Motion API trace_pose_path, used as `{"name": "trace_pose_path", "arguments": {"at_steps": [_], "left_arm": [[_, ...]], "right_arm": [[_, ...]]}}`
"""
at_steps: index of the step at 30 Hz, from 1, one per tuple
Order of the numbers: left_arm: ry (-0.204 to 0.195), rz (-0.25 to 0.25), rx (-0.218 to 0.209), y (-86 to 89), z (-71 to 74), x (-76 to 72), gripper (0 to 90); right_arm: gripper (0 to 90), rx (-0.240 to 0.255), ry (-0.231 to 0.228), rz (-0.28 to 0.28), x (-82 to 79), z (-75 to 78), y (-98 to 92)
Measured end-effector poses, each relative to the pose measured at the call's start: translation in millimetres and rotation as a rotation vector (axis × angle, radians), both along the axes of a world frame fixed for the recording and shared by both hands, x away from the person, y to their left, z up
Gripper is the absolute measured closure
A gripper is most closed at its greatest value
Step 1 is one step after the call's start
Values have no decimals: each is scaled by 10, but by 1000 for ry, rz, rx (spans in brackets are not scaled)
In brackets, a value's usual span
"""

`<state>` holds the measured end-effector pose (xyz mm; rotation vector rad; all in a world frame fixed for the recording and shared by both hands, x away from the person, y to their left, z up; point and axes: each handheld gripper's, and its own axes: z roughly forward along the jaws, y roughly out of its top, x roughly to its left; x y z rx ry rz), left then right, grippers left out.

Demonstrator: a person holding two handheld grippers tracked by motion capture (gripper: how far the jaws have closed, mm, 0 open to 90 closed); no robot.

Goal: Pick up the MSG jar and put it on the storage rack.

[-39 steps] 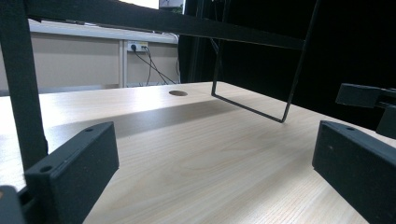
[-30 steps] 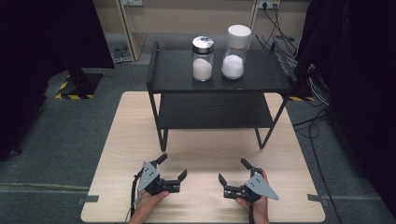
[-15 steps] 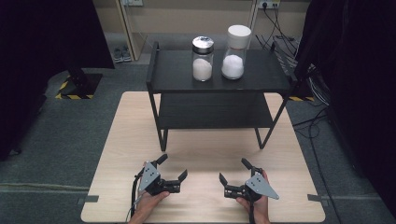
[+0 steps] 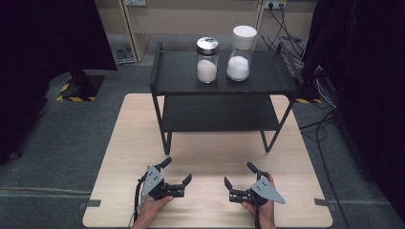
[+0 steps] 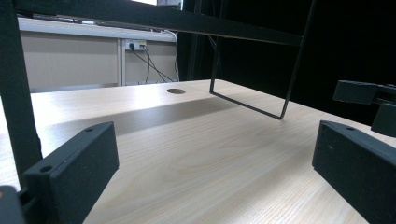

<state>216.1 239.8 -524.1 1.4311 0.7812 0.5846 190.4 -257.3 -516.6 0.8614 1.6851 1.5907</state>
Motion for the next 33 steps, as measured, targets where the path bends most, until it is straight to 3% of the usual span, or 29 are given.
{"name": "trace_pose_path", "arguments": {"at_steps": [33], "left_arm": [[-2, 0, 3, -1, 2, 2, 0]], "right_arm": [[3, -4, 0, -1, 0, -4, 2]]}}
